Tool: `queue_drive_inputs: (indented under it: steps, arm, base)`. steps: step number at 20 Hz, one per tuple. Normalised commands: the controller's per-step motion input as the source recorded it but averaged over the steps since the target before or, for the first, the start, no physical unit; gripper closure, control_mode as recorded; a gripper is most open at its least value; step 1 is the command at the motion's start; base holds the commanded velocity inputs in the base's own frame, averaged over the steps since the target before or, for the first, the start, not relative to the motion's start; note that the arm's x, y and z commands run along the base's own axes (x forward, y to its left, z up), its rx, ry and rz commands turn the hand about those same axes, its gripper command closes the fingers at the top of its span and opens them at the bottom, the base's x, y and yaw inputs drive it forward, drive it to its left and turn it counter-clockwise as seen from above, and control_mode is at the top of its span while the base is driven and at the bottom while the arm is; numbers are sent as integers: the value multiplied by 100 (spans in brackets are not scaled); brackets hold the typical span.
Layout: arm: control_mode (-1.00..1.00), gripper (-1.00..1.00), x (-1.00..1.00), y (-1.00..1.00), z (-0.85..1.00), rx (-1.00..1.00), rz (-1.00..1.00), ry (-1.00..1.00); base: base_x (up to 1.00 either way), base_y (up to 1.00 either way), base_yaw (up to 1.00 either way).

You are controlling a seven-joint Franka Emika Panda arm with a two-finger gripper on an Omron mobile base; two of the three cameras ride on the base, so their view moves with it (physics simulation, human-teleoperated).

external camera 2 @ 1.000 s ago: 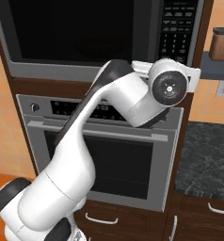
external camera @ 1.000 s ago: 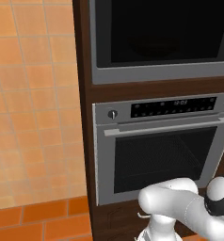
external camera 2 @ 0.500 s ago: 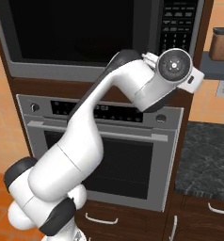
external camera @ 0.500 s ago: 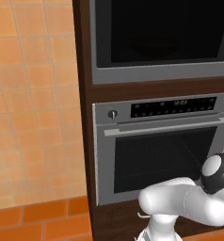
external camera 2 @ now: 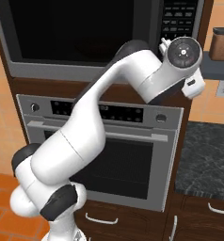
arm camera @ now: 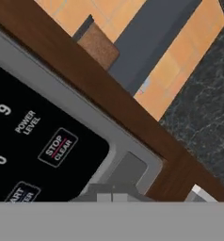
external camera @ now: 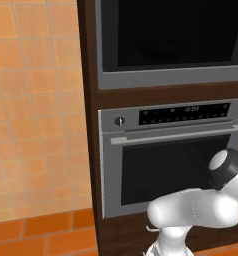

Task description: Open the microwave, place the bowl with waffle inside the microwave, then close the microwave door and turn it on.

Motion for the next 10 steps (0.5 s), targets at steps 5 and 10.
queue_drive_inputs:
  steps: [5, 10]
  arm:
    - [-100, 100, -1, 0, 0, 12, 0, -12]
    - [-100, 100, -17, 18, 1, 7, 2, -16]
  base:
    - [0, 0, 0]
    - [0, 0, 0]
